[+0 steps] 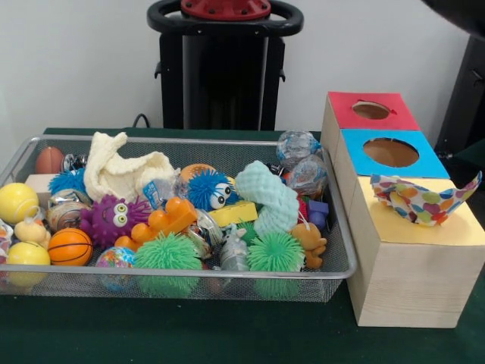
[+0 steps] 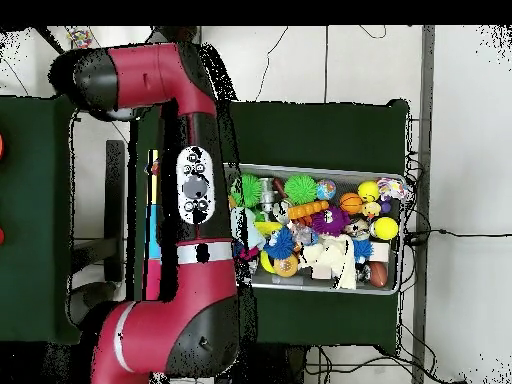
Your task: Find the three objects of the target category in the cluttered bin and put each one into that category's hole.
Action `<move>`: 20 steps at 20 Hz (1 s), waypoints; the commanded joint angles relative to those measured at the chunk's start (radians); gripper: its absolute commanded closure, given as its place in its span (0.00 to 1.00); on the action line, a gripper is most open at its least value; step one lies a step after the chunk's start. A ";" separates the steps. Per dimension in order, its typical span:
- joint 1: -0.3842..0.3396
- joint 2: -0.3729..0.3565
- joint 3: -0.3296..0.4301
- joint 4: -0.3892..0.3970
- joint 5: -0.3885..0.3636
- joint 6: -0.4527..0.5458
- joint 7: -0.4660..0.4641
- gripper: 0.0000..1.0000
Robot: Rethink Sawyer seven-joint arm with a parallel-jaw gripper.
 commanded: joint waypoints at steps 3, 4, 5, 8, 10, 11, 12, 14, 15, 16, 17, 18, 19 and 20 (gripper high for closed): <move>0.098 -0.212 0.211 0.531 -0.073 -0.211 -0.098 1.00; 0.102 -0.253 0.224 0.605 -0.073 -0.245 -0.098 1.00; 0.103 -0.283 0.232 0.657 -0.070 -0.263 -0.097 1.00; 0.100 -0.353 0.234 0.773 -0.072 -0.282 -0.102 1.00; 0.093 -0.374 0.207 0.791 -0.086 -0.246 -0.098 1.00; 0.087 -0.384 0.196 0.797 -0.091 -0.232 -0.093 1.00; 0.077 -0.393 0.189 0.807 -0.098 -0.233 -0.093 1.00; 0.055 -0.408 0.177 0.827 -0.113 -0.235 -0.101 1.00; 0.044 -0.413 0.175 0.837 -0.121 -0.241 -0.107 1.00; 0.031 -0.416 0.175 0.842 -0.130 -0.245 -0.115 1.00; 0.020 -0.417 0.176 0.844 -0.139 -0.248 -0.125 1.00; 0.007 -0.419 0.181 0.846 -0.146 -0.250 -0.136 1.00; -0.006 -0.422 0.187 0.848 -0.154 -0.252 -0.147 1.00; -0.017 -0.423 0.191 0.848 -0.162 -0.250 -0.157 1.00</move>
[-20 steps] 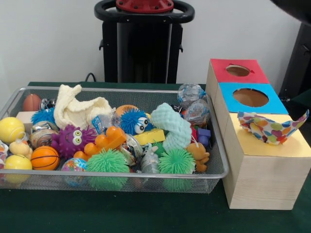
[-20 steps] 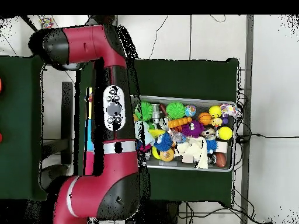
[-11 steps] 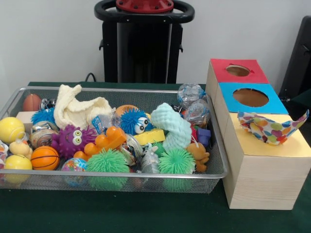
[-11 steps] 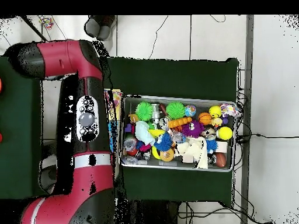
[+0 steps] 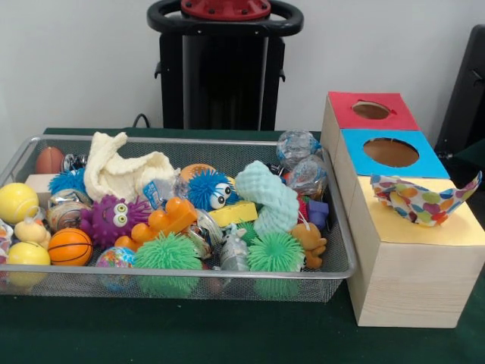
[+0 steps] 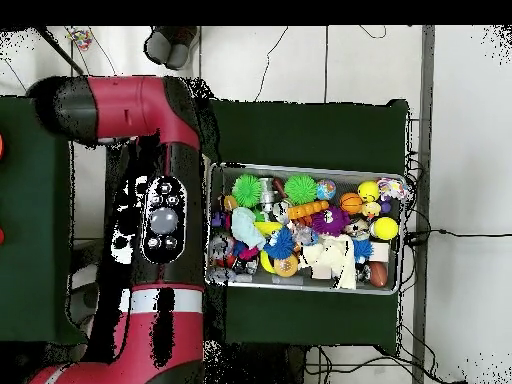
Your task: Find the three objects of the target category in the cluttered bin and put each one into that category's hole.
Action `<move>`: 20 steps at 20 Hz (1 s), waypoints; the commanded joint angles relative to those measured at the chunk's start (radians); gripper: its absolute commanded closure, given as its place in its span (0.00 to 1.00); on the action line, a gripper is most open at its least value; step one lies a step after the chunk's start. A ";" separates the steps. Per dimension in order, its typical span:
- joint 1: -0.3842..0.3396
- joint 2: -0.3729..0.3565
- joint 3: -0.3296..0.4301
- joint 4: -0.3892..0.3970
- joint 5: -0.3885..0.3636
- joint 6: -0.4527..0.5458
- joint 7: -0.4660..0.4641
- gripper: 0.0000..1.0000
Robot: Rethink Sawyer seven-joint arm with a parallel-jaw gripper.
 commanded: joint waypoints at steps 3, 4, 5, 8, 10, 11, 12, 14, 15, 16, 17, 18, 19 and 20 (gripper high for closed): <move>-0.132 -0.072 0.094 0.245 -0.106 0.001 -0.173 1.00; -0.140 -0.074 0.100 0.247 -0.113 0.002 -0.177 1.00; -0.148 -0.076 0.105 0.248 -0.120 0.003 -0.180 1.00; -0.165 -0.081 0.119 0.255 -0.140 -0.003 -0.186 1.00; -0.175 -0.086 0.127 0.260 -0.154 -0.007 -0.186 1.00; -0.179 -0.088 0.132 0.266 -0.161 -0.013 -0.184 1.00; -0.182 -0.092 0.135 0.272 -0.170 -0.020 -0.180 1.00; -0.185 -0.100 0.140 0.287 -0.186 -0.042 -0.174 1.00; -0.187 -0.105 0.142 0.297 -0.194 -0.051 -0.169 1.00; -0.184 -0.108 0.139 0.304 -0.207 -0.054 -0.172 1.00; -0.182 -0.112 0.136 0.311 -0.219 -0.057 -0.175 1.00; -0.177 -0.117 0.131 0.322 -0.235 -0.072 -0.173 1.00; -0.171 -0.121 0.124 0.331 -0.247 -0.081 -0.160 1.00; -0.165 -0.122 0.116 0.334 -0.260 -0.088 -0.145 1.00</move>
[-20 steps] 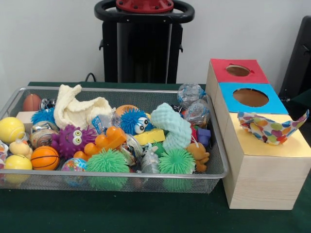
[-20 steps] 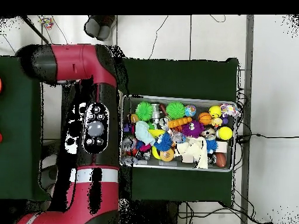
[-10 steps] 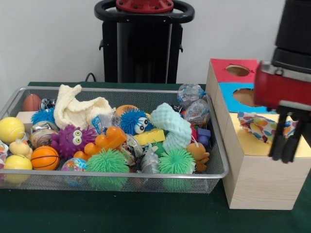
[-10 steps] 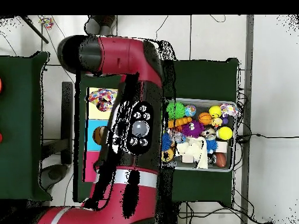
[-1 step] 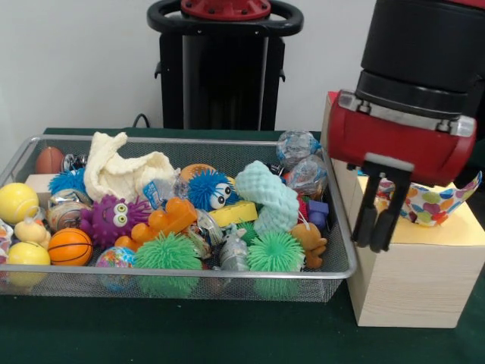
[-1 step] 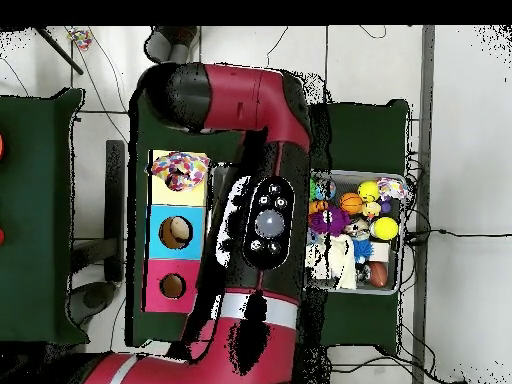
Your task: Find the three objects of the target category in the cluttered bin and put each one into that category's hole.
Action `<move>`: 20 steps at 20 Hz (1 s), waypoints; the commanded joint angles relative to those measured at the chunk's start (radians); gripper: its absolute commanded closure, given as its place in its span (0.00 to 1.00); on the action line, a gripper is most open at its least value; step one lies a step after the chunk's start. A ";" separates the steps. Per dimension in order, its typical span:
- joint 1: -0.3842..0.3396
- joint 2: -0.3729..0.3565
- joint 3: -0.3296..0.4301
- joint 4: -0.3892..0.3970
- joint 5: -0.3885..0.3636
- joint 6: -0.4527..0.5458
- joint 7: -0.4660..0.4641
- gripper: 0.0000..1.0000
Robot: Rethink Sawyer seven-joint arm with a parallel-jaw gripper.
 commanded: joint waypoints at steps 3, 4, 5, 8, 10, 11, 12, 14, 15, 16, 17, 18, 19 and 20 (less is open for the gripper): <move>0.024 -0.030 0.088 0.231 -0.134 -0.081 -0.114 1.00; 0.030 -0.034 0.088 0.241 -0.143 -0.089 -0.106 1.00; 0.036 -0.039 0.088 0.251 -0.151 -0.097 -0.099 1.00; 0.056 -0.061 0.091 0.284 -0.168 -0.103 -0.078 1.00; 0.069 -0.079 0.093 0.312 -0.177 -0.110 -0.066 1.00; 0.072 -0.086 0.096 0.323 -0.180 -0.112 -0.065 1.00; 0.078 -0.093 0.096 0.334 -0.184 -0.116 -0.062 1.00; 0.089 -0.102 0.093 0.348 -0.197 -0.124 -0.054 1.00; 0.093 -0.104 0.089 0.346 -0.204 -0.123 -0.050 1.00; 0.099 -0.106 0.084 0.349 -0.211 -0.127 -0.044 1.00; 0.103 -0.109 0.082 0.351 -0.216 -0.126 -0.042 1.00; 0.106 -0.112 0.081 0.352 -0.220 -0.124 -0.040 1.00; 0.108 -0.115 0.081 0.353 -0.223 -0.121 -0.038 1.00; 0.111 -0.118 0.083 0.356 -0.226 -0.120 -0.037 1.00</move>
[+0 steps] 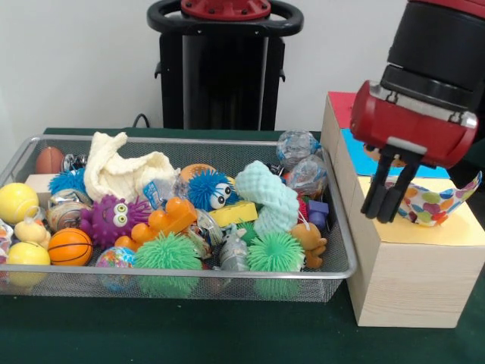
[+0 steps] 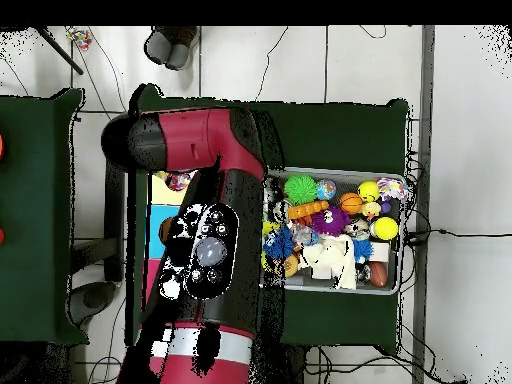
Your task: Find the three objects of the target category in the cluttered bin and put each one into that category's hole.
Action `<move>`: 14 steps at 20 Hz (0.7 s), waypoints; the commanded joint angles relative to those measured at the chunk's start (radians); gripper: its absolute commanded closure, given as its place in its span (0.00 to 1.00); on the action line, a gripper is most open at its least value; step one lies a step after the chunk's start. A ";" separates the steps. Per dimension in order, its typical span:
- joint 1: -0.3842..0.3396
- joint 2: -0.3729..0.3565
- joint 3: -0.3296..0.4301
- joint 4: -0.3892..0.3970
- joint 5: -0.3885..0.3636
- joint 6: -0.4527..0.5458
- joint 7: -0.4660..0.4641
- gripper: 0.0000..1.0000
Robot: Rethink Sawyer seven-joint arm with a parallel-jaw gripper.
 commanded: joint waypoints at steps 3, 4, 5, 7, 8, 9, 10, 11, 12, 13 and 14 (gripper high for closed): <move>0.008 -0.039 0.089 0.174 -0.062 -0.031 -0.033 1.00; 0.009 -0.039 0.090 0.175 -0.064 -0.033 -0.031 1.00; 0.009 -0.041 0.092 0.179 -0.067 -0.037 -0.030 1.00; 0.009 -0.040 0.096 0.181 -0.067 -0.042 -0.029 1.00; 0.009 -0.039 0.098 0.182 -0.067 -0.045 -0.029 1.00; 0.008 -0.040 0.100 0.185 -0.067 -0.049 -0.029 1.00; 0.008 -0.040 0.103 0.187 -0.065 -0.050 -0.029 1.00; 0.008 -0.038 0.106 0.183 -0.063 -0.046 -0.030 1.00; 0.008 -0.036 0.108 0.183 -0.064 -0.045 -0.033 1.00; 0.005 -0.037 0.112 0.190 -0.065 -0.047 -0.040 1.00; 0.000 -0.035 0.121 0.196 -0.058 -0.045 -0.041 1.00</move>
